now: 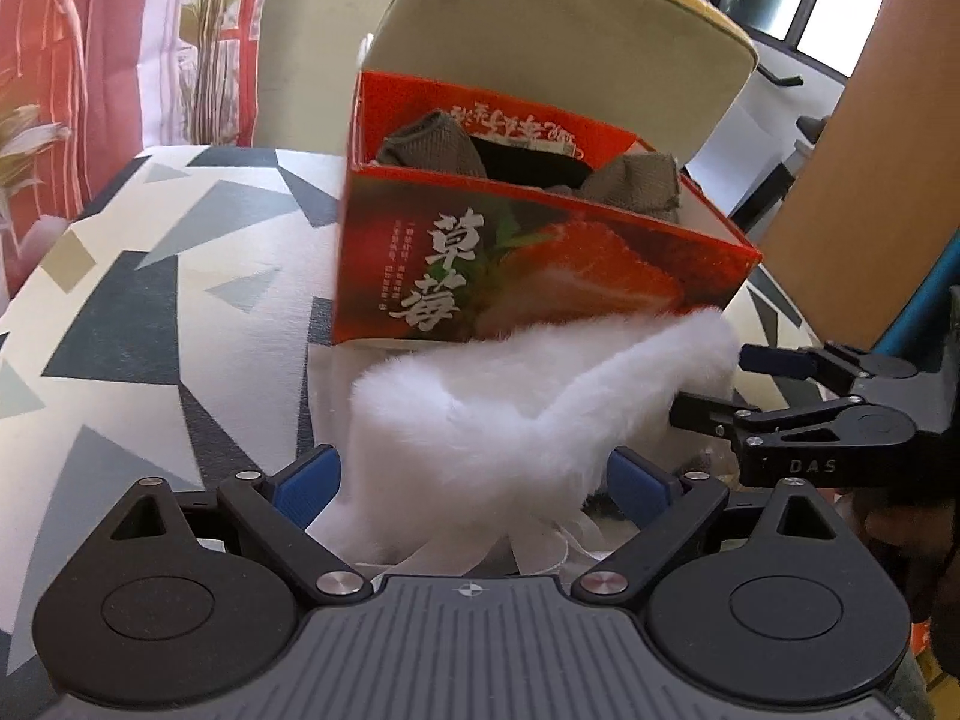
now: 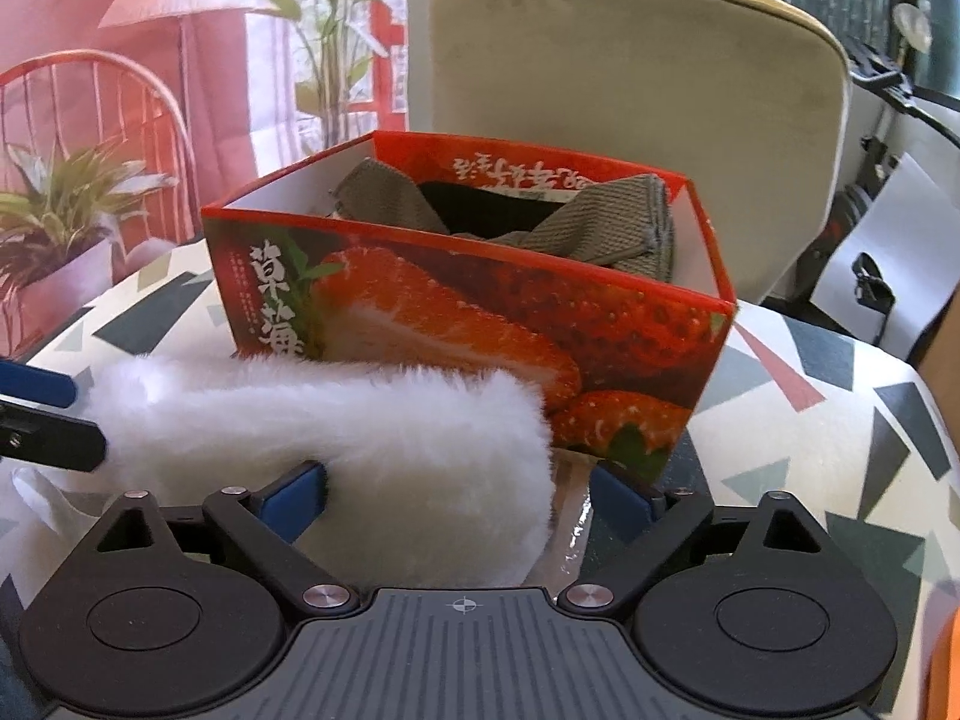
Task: Organize soft objects
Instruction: 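Close the right gripper on the white fur strip and lift it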
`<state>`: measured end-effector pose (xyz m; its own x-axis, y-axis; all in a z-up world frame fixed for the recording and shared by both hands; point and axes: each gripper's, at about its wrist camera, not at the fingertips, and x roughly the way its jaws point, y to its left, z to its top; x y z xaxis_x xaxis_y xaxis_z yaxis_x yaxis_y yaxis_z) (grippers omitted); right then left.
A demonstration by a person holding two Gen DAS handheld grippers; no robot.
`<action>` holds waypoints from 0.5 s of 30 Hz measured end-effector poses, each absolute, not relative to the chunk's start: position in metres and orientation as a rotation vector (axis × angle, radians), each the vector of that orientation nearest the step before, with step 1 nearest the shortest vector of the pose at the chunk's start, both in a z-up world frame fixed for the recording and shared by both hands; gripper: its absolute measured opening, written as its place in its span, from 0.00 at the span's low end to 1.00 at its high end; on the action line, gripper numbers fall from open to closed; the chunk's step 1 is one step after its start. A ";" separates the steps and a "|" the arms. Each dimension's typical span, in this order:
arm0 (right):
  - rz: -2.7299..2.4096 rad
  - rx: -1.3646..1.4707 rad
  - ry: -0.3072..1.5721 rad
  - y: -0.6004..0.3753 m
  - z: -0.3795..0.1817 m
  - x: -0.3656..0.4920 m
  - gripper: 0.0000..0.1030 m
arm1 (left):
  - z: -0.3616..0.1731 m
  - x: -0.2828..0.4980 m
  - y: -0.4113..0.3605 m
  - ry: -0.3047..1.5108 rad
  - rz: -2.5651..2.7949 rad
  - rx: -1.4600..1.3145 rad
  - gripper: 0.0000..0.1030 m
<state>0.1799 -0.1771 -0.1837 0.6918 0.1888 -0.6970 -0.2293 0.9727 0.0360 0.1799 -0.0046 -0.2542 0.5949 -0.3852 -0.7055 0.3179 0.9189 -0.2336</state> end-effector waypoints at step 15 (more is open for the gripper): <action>0.305 -0.023 0.807 -0.175 -0.196 0.192 0.72 | -0.279 0.197 -0.011 0.895 -0.438 -0.118 0.78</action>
<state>0.1916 -0.1747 -0.1957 0.6503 0.2602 -0.7137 -0.2775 0.9560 0.0956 0.1970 -0.0110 -0.2788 0.5438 -0.4161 -0.7288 0.3194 0.9057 -0.2788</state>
